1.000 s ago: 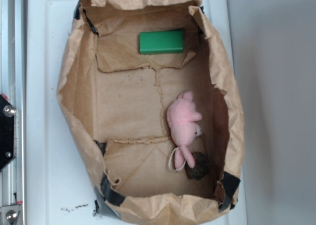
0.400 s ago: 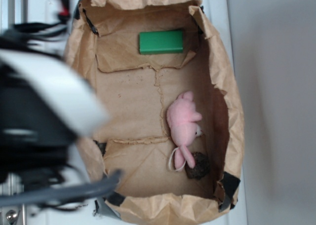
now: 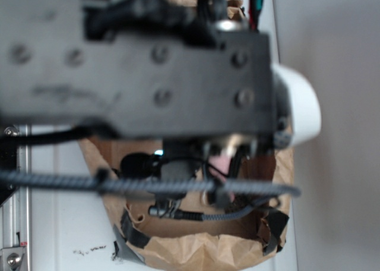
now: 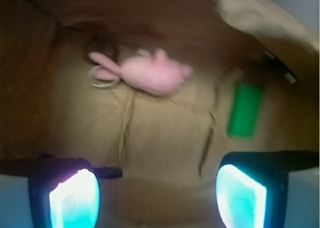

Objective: Grab the pink bunny.

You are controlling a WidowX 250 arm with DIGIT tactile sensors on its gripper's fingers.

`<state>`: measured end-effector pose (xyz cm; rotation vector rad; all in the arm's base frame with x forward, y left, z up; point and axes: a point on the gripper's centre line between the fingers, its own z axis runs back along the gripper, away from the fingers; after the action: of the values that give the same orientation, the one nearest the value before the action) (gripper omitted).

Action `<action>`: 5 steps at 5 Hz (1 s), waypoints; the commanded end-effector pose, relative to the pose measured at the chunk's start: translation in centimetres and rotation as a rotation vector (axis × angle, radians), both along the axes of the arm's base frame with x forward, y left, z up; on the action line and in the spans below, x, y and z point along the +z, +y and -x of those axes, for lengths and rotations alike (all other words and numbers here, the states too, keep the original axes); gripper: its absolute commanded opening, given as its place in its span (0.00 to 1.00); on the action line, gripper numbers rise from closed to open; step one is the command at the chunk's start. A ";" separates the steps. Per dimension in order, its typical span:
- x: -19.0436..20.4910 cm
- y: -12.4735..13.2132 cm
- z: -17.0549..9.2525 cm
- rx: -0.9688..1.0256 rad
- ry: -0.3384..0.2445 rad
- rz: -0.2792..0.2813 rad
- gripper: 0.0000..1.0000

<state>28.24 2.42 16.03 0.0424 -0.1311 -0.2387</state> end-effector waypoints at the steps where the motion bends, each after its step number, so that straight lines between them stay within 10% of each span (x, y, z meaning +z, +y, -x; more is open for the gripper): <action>1: 2.5 0.1 -1.1 0.004 -0.085 -0.003 1.00; 5: -3.2 0.8 0.6 -0.720 -0.003 -0.162 1.00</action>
<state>27.34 3.54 11.03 0.1136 -0.0770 -0.9601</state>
